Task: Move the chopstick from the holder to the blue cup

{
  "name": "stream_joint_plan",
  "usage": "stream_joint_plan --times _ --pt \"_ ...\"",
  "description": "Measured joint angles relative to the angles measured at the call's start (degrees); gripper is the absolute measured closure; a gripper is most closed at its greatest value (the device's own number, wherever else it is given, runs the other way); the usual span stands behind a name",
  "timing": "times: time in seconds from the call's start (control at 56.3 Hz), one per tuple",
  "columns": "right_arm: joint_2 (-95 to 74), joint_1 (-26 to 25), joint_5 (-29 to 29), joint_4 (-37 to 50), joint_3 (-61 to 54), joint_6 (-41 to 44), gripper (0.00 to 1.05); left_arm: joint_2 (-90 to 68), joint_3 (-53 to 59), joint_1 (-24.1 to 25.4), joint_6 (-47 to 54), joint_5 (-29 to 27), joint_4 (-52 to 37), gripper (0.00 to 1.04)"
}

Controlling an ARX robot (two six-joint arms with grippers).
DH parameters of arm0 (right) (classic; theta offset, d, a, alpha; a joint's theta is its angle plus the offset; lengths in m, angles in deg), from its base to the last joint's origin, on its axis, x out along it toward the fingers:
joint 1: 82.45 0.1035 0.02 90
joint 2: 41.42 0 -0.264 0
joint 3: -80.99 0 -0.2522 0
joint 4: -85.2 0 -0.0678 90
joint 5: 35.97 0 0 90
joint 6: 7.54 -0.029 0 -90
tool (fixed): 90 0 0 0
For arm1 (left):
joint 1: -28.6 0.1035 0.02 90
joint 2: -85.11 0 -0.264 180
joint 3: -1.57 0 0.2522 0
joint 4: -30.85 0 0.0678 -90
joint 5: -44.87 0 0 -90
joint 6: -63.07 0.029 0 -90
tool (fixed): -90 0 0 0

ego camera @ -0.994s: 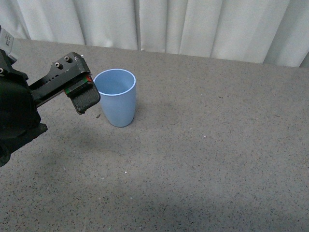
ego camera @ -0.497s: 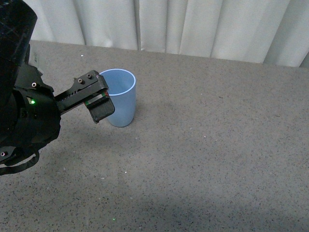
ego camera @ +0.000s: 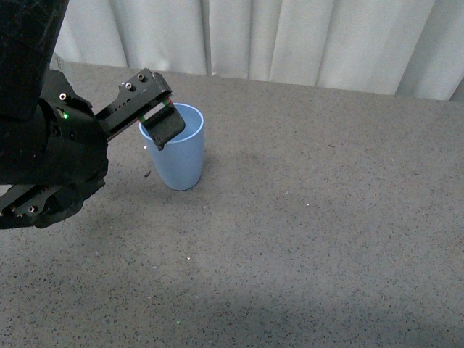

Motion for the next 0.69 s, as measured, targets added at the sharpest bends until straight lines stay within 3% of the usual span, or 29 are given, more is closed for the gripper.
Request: stream_joint_plan --times 0.692 --pt "0.0 0.0 0.0 0.0 0.0 0.0 0.09 -6.0 -7.2 2.3 -8.3 -1.6 3.4 0.07"
